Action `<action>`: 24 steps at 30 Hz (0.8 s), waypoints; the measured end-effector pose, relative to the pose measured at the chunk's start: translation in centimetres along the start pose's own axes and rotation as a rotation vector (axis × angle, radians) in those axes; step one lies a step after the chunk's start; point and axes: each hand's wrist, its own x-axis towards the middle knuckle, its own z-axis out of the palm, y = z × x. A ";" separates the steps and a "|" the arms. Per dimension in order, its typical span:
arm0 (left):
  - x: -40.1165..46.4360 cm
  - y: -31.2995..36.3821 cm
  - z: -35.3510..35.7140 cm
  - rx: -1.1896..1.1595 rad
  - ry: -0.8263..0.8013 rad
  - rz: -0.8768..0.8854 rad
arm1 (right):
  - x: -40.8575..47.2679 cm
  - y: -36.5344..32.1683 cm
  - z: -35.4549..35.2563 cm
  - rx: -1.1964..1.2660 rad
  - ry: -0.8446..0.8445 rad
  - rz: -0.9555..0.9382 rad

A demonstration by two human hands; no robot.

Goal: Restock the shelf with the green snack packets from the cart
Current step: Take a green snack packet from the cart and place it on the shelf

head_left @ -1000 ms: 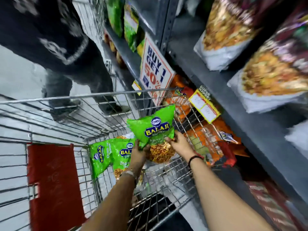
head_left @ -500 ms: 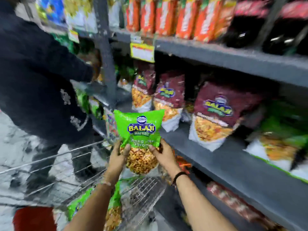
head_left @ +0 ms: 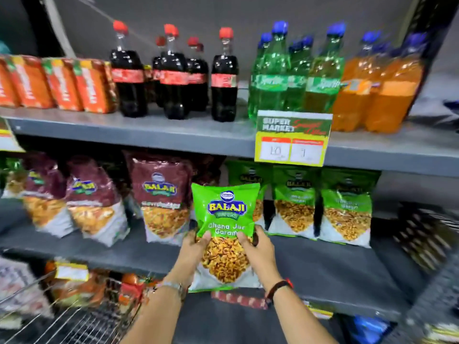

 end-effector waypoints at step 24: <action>15.3 -2.6 4.4 0.084 0.058 0.022 | 14.3 7.2 3.1 -0.023 0.119 0.053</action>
